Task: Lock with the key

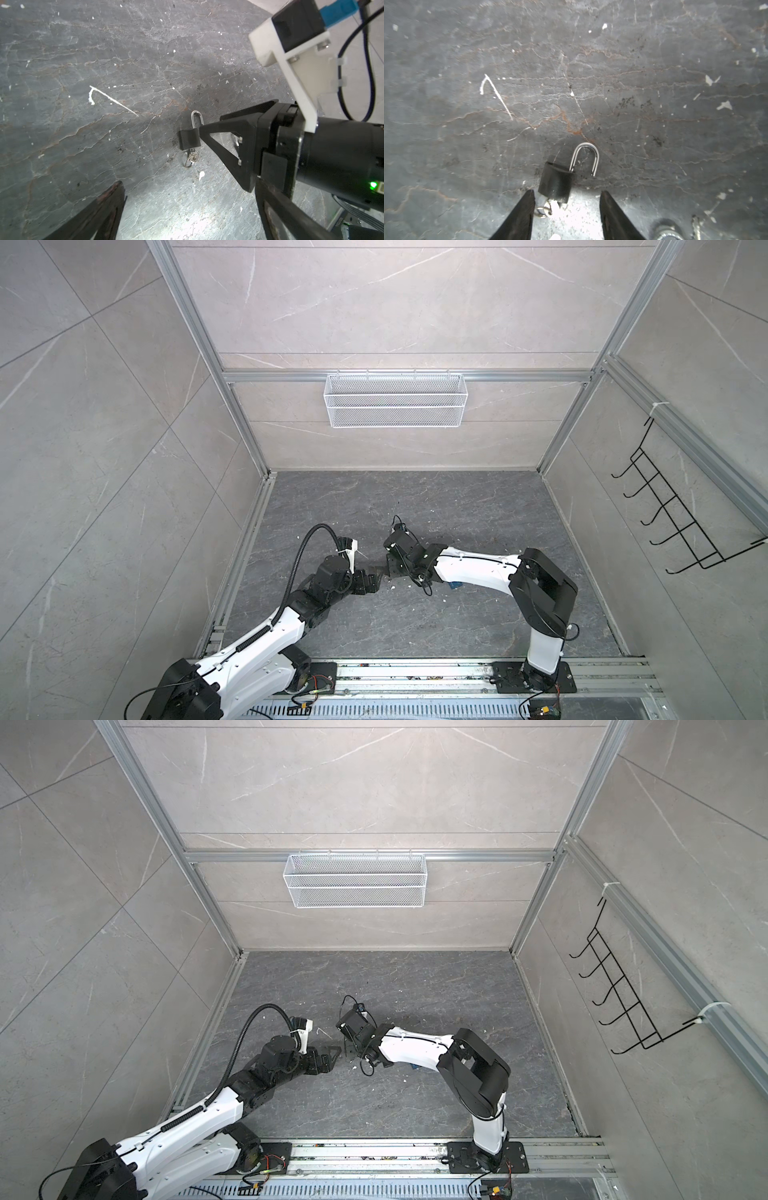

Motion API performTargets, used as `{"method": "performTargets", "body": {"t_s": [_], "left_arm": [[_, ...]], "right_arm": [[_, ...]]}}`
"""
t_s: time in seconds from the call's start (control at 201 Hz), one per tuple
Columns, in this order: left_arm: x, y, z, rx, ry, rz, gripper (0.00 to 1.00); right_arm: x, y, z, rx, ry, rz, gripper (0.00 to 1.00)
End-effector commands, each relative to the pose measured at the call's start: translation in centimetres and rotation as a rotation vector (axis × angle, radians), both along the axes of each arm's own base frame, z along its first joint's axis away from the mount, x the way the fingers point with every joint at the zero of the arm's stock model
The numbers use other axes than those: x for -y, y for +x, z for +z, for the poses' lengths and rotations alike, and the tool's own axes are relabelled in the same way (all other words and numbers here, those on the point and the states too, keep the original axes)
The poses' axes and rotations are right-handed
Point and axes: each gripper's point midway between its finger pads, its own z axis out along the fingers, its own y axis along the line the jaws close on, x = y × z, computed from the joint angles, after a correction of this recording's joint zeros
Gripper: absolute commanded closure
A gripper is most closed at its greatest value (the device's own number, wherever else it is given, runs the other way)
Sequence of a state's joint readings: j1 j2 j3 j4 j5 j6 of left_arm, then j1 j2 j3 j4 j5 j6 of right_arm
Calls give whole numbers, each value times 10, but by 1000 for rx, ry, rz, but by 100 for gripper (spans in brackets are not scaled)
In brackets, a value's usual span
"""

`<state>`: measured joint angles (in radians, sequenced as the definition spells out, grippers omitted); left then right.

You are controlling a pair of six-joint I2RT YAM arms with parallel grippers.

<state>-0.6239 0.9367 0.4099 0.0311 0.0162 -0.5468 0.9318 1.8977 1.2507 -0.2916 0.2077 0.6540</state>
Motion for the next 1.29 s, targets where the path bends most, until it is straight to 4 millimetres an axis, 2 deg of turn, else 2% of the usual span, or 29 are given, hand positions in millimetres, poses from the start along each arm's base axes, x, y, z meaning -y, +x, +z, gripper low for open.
{"method": "performTargets", "body": {"t_s": [0.0, 0.209, 0.463, 0.776, 1.095, 1.289], "left_arm": [[-3, 12, 22, 90, -28, 44, 1], [-15, 9, 32, 157, -46, 81, 1], [-32, 4, 35, 170, -35, 112, 1], [-32, 3, 32, 143, -68, 108, 1], [-34, 4, 30, 135, -79, 109, 1], [-35, 4, 29, 133, -80, 110, 1]], "right_arm": [[9, -4, -11, -21, -91, -20, 46], [0, -2, -20, -21, -102, -44, 48], [-14, 0, -30, -37, -97, -44, 48], [-17, 0, -28, -18, -110, -54, 48], [-21, -4, -40, -47, -154, -44, 52], [-14, -6, -46, -48, -215, -49, 55]]}}
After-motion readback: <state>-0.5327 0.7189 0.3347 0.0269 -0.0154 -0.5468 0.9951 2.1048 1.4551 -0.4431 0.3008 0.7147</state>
